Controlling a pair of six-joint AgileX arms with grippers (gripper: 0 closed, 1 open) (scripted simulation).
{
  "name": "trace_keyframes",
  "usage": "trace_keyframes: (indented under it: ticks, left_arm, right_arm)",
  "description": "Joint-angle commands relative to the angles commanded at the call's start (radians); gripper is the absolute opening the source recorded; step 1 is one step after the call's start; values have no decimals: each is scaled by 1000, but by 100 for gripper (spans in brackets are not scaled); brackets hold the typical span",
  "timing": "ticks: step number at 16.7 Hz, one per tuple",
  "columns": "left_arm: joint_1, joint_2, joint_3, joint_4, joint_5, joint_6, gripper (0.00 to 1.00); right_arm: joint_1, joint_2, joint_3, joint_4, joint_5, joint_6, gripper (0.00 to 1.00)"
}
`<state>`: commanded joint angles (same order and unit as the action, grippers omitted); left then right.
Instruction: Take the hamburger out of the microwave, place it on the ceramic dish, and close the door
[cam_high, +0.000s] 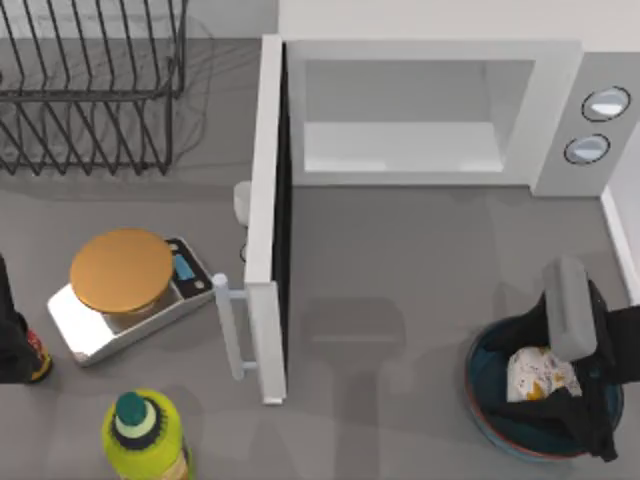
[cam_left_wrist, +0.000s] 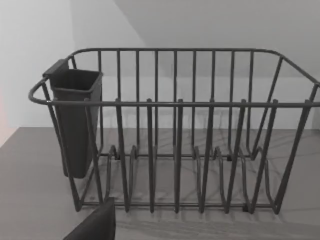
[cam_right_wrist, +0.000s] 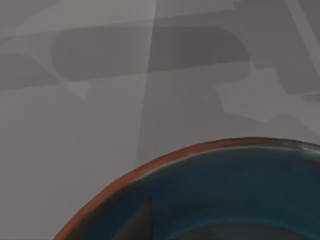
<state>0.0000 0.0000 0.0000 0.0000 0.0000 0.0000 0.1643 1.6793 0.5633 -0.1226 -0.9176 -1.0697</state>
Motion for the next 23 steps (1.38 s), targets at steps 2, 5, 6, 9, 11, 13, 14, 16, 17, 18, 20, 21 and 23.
trace_keyframes:
  ticks: [2,5,6,9,11,13,14,16,17,18,20,21,23]
  left_arm:
    - [0,0,0,0,0,0,100]
    - [0,0,0,0,0,0,100]
    - [0,0,0,0,0,0,100]
    - [0,0,0,0,0,0,100]
    - [0,0,0,0,0,0,100]
    - [0,0,0,0,0,0,100]
    - [0,0,0,0,0,0,100]
    - [0,0,0,0,0,0,100]
    - [0,0,0,0,0,0,100]
    - [0,0,0,0,0,0,100]
    - [0,0,0,0,0,0,100]
    - [0,0,0,0,0,0,100]
    - [0,0,0,0,0,0,100]
  right_arm:
    - [0,0,0,0,0,0,100]
    - [0,0,0,0,0,0,100]
    - [0,0,0,0,0,0,100]
    - [0,0,0,0,0,0,100]
    - [-2,-11,7,-1,-1,-6,100]
    - [-6,-44,-5,2,19,19,100]
    - [-9,-76,-17,5,39,41,100]
    - [-19,-172,-52,12,95,105,100]
    - [-25,-236,-74,17,130,145,100]
    - [-32,-311,-99,22,170,192,100]
    - [-48,-491,-155,34,260,298,100]
    - [-57,-596,-186,41,310,357,100]
    - [-76,-827,-251,55,415,483,100]
